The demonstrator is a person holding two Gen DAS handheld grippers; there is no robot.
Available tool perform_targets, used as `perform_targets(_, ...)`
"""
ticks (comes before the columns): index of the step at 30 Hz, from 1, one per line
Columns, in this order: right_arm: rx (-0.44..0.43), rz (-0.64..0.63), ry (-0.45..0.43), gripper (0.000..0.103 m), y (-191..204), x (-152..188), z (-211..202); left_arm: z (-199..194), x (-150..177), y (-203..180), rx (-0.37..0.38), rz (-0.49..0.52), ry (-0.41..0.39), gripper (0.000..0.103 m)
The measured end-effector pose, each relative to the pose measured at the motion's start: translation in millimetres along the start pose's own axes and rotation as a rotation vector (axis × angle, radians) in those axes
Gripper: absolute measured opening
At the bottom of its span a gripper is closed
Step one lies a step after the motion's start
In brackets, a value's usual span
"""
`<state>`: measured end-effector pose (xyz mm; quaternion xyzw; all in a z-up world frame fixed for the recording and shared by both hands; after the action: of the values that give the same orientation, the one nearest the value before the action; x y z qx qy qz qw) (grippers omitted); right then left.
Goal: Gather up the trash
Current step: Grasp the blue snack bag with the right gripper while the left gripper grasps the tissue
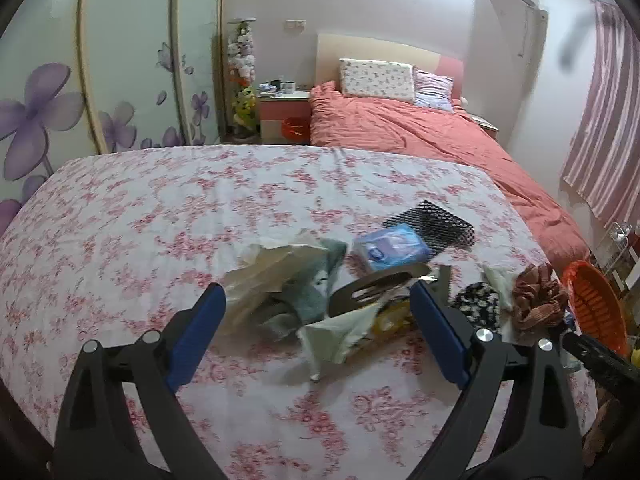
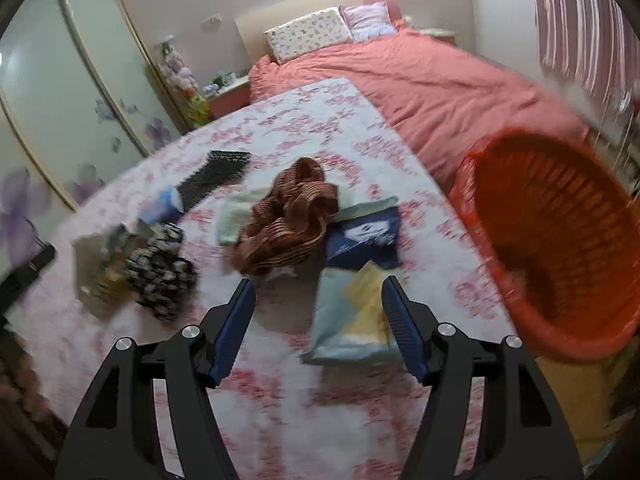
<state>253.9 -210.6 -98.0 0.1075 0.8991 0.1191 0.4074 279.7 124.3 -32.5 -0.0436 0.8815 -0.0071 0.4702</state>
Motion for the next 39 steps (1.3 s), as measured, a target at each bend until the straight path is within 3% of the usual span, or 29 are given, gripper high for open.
perform_targets(4,0.075,-0.021,-0.019,0.066,-3.5,-4.3,5.3,2.4,1.2,14.3,-0.030,-0.015,0.005,0.091)
perform_targets(10,0.120,-0.029,0.005,0.065,-14.4,-0.4,17.4,3.2,3.7,28.4,-0.048,-0.032,0.008,0.091)
perform_targets(12,0.124,-0.034,0.041,0.052,-17.2,4.7,25.1,4.5,5.2,31.8,-0.050,-0.037,0.012,0.091)
perform_targets(13,0.124,-0.031,0.052,0.051,-19.1,7.3,27.3,5.1,5.9,33.6,-0.052,-0.039,0.015,0.091)
perform_targets(14,0.126,-0.041,0.034,0.045,-18.0,7.1,25.6,5.8,6.3,34.5,-0.052,-0.041,0.016,0.091)
perform_targets(18,0.115,-0.034,0.017,0.033,-19.7,5.2,19.1,8.8,9.3,37.9,-0.050,-0.040,0.022,0.091)
perform_targets(28,0.089,-0.038,-0.049,0.031,-14.6,-6.1,0.9,50.4,14.0,43.4,-0.072,-0.026,0.079,0.082)
perform_targets(33,0.022,-0.063,-0.073,0.031,5.1,-15.6,-4.4,72.5,6.8,42.1,-0.103,0.025,0.088,0.082)
perform_targets(36,-0.014,-0.091,-0.086,0.031,23.6,-21.0,-3.7,83.5,6.1,40.2,-0.098,0.039,0.107,0.073)
perform_targets(38,-0.023,-0.098,-0.091,0.031,29.5,-23.2,-2.1,90.6,6.1,39.0,-0.083,0.042,0.123,0.059)
perform_targets(39,-0.023,-0.097,-0.092,0.031,30.2,-23.7,-1.5,94.2,6.6,38.7,-0.074,0.039,0.134,0.056)
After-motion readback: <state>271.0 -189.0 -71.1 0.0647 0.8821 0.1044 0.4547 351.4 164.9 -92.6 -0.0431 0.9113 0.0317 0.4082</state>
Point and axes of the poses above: each gripper's, at about its wrist camera, not at the fingertips, and z roughly the way its jaws point, y to its left, x to its underside, the point moved 5 cm from there along z, roughly the way its jaws point, and after that the axes turned 8 degrees about -y, right-handed, at the moved point
